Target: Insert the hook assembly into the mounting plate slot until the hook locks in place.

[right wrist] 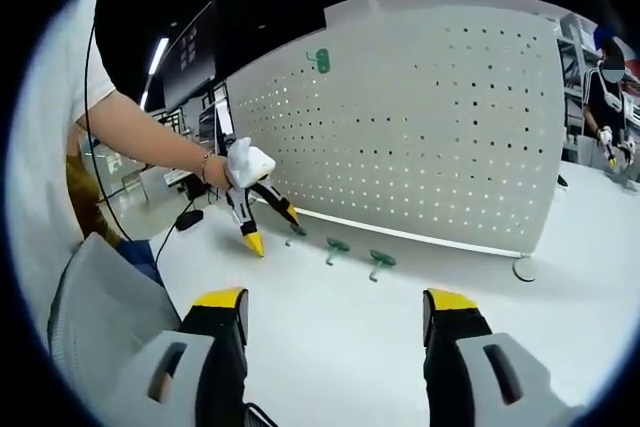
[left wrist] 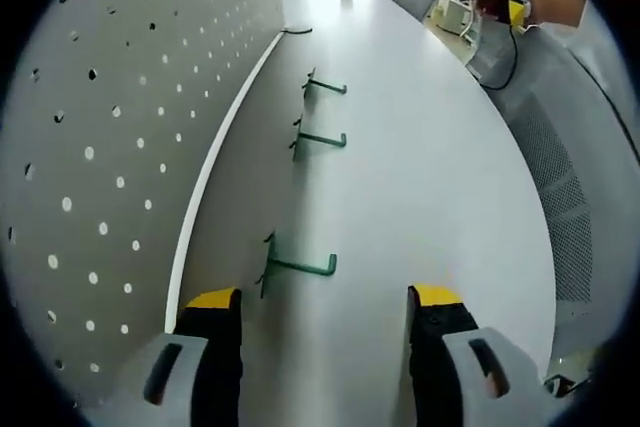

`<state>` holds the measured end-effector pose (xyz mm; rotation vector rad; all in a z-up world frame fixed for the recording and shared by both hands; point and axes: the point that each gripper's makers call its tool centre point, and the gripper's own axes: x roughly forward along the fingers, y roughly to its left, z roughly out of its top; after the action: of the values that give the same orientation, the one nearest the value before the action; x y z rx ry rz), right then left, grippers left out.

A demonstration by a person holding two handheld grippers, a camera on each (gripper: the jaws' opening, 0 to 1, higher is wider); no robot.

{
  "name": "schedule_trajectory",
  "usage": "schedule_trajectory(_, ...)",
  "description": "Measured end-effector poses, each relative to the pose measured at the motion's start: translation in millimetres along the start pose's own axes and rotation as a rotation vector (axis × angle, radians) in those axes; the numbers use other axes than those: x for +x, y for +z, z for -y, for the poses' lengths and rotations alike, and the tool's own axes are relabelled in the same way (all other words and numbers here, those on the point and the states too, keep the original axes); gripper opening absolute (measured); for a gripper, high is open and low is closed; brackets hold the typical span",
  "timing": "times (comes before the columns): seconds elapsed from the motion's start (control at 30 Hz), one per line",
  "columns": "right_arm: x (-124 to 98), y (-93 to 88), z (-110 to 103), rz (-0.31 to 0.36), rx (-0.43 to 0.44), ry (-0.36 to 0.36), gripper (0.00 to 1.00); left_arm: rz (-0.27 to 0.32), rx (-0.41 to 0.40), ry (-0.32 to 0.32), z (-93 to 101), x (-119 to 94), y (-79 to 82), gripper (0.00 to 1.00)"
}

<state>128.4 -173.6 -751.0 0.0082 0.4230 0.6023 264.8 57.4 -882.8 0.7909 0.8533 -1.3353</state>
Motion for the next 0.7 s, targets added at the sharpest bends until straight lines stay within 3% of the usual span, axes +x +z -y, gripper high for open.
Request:
schedule_trajectory(0.37,-2,0.1,6,0.001,0.006,-0.010,0.67,0.013,-0.007,0.005,-3.7,0,0.7,0.65)
schedule_trajectory(0.7,-4,0.8,7,0.006,0.007,-0.012,0.66,0.012,-0.024,0.018,-12.1,-1,1.4,0.54)
